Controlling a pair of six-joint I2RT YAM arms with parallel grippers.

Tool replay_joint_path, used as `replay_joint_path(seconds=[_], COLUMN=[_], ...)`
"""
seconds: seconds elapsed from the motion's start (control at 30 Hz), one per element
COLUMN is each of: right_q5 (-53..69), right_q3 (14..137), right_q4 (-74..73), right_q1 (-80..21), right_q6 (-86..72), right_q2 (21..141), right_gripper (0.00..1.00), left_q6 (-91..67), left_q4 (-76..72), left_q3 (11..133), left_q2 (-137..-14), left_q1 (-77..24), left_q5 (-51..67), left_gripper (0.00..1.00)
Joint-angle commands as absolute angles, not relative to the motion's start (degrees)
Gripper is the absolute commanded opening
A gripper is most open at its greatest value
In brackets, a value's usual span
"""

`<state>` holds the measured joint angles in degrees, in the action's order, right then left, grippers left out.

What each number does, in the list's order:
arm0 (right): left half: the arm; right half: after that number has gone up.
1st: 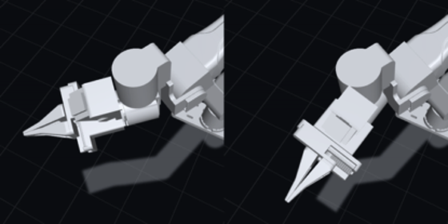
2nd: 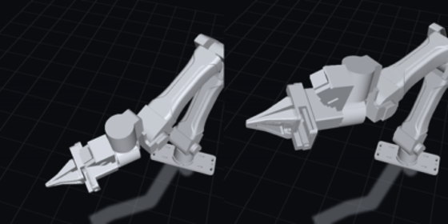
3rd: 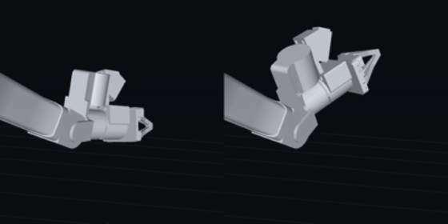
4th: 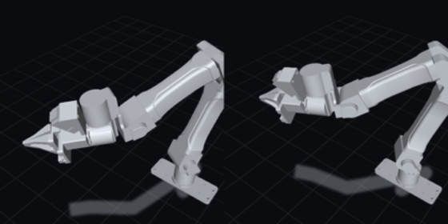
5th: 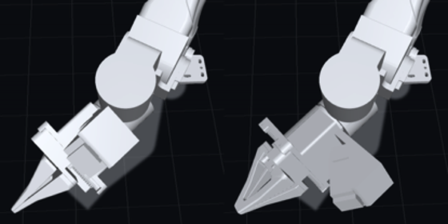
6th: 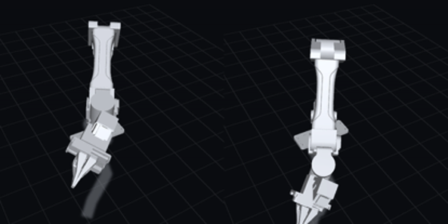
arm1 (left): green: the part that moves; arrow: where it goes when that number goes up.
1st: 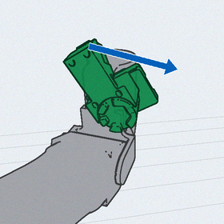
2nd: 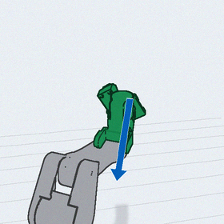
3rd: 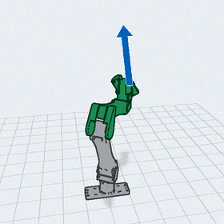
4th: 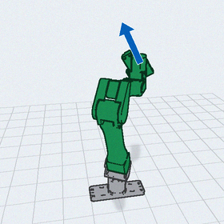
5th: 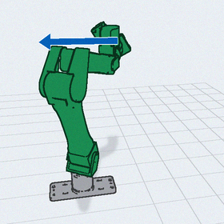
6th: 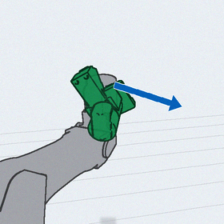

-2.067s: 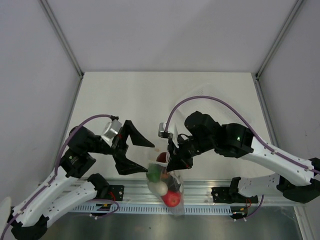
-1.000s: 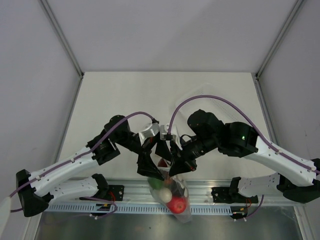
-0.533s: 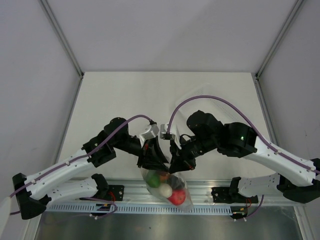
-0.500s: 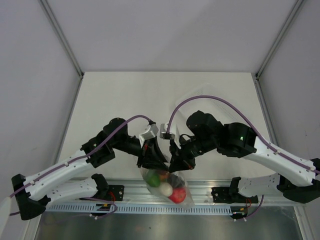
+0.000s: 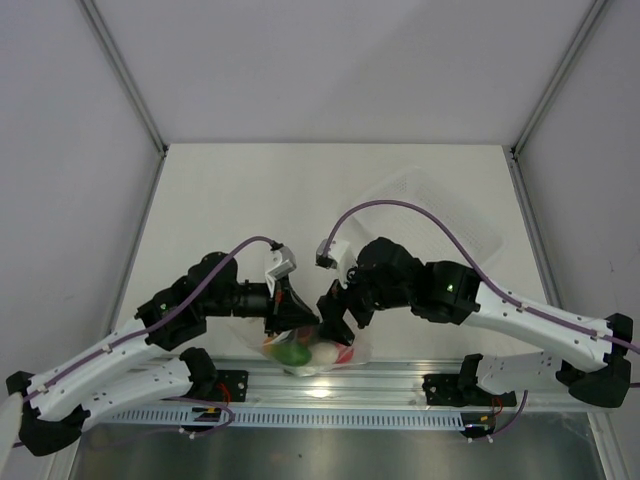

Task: Place the food in the zip-top bag and seal the zipper
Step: Zip the zipper food storage bag at the center of the board.

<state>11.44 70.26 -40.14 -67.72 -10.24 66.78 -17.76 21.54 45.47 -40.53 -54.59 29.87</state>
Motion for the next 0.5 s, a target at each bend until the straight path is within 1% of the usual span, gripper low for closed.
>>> replay_joint_path(seconds=[0.0,0.1,0.17,0.2,0.27,0.3,0.37,0.4,0.47], right_q5=[5.98,7.73,11.49,13.08,16.85,17.92,20.73,23.61,25.92], right_q3=[68.65,65.05,62.85,60.84,59.16,57.85,56.87,56.17,55.72], right_q4=[-34.81,-31.75,-29.63,-27.36,-23.84,-22.86,-20.41,-19.69,-18.55], right_q1=[-67.24,-66.89,-66.36,-66.10,-65.13,-64.78,-63.20,-62.76,-61.00], right_q6=[-11.87,-11.60,-11.16,-11.08,-11.16,-11.34,-11.86,-11.95,-12.74], right_q2=[63.55,61.44,58.98,58.19,56.17,55.64,54.58,54.49,54.67], right_gripper=[0.99,0.99,0.92,0.87,0.82,0.76,0.66,0.58,0.54], left_q6=[-19.51,-19.95,-20.21,-20.39,-20.48,-20.57,-20.65,-20.65,-20.92], left_q4=[21.35,21.27,20.66,20.48,20.39,20.30,20.30,20.30,20.22], left_q3=[45.35,45.18,44.74,44.56,44.30,44.30,44.03,43.95,43.68], left_q2=[-39.37,-39.11,-39.02,-38.85,-38.85,-38.59,-38.41,-38.15,-37.88], left_q1=[-54.84,-54.84,-54.84,-54.84,-54.84,-54.84,-54.84,-54.84,-54.84], left_q5=[25.49,25.49,25.93,26.10,26.28,26.28,26.37,26.28,26.19], left_gripper=[0.01,0.01,0.01,0.01,0.01,0.00,0.00,0.01,0.01])
